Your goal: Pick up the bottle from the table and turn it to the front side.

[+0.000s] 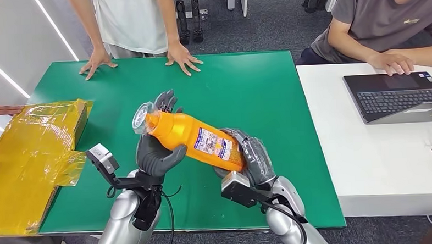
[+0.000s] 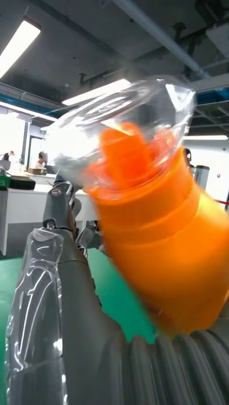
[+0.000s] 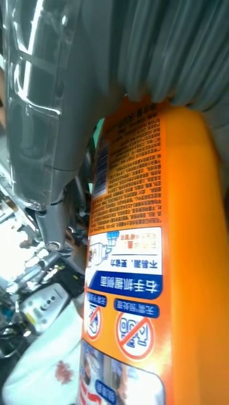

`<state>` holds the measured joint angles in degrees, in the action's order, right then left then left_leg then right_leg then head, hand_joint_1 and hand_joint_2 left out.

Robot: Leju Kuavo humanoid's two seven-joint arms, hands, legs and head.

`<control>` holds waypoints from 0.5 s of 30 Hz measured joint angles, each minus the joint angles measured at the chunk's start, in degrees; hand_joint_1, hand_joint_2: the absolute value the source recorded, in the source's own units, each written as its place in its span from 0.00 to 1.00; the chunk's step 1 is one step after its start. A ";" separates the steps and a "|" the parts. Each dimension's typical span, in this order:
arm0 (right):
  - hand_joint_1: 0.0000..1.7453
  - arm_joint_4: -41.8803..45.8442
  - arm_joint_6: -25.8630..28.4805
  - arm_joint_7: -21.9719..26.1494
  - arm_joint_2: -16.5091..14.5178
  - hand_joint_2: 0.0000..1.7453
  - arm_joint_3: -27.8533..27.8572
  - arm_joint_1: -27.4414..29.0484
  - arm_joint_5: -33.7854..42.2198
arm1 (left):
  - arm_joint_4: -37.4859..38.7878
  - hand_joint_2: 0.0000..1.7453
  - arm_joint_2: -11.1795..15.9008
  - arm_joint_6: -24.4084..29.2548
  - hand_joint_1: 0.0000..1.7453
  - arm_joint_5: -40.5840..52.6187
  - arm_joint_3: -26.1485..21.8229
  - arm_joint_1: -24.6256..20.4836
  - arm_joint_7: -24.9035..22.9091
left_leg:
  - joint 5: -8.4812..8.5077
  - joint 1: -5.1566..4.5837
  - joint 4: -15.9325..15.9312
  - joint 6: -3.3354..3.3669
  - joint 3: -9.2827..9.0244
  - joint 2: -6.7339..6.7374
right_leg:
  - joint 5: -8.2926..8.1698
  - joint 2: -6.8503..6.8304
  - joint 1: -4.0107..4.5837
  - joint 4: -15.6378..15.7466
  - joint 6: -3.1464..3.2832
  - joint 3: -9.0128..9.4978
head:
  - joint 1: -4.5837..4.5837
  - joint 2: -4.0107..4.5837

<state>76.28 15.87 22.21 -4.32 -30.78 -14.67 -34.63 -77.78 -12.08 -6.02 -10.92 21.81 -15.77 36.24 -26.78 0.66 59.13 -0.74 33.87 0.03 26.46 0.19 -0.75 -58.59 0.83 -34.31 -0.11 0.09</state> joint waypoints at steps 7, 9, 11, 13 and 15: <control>0.94 -1.51 -5.61 -1.17 -0.73 1.00 -0.74 -1.56 -2.03 | 0.51 1.00 0.04 0.86 0.00 0.44 -0.01 -0.11 0.36 | 0.00 0.00 0.00 0.00 0.01 -0.01 | 0.00 -0.01 0.00 0.00 0.00 0.00 | 0.01 0.00; 0.94 -1.97 -6.63 -1.33 -0.83 1.00 -0.89 -1.96 -2.55 | 0.52 1.00 0.07 0.98 0.00 0.70 -0.04 -0.08 0.40 | 0.00 0.00 0.00 0.00 0.01 -0.01 | 0.00 -0.01 0.00 0.00 0.00 0.00 | 0.01 0.00; 0.94 -2.43 -7.63 -1.46 -0.91 1.00 -0.96 -2.29 -3.12 | 0.52 1.00 0.09 1.17 0.00 1.15 -0.10 -0.02 0.42 | 0.00 0.00 0.00 0.00 0.01 -0.01 | 0.00 -0.01 0.00 0.00 0.00 0.00 | 0.01 0.00; 0.94 -2.85 -8.41 -1.55 -0.95 1.00 -1.01 -2.56 -3.62 | 0.52 1.00 0.10 1.36 0.00 1.52 -0.18 0.11 0.43 | 0.00 0.00 0.00 0.00 0.01 -0.01 | 0.00 -0.01 0.00 0.00 0.00 0.00 | 0.01 0.00; 0.94 -3.23 -9.21 -1.53 -0.97 1.00 -1.06 -2.81 -4.16 | 0.52 1.00 0.10 1.47 0.00 1.92 -0.33 0.39 0.49 | 0.00 0.00 0.00 0.00 0.02 -0.01 | 0.00 -0.01 0.00 0.00 0.00 0.00 | 0.01 0.00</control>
<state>73.05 6.66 20.68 -5.28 -31.84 -17.48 -38.79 -77.26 -11.98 -4.55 -9.01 21.48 -15.38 36.73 -26.78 0.66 59.13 -0.74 33.89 0.02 26.46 0.18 -0.75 -58.59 0.82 -34.30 -0.11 0.09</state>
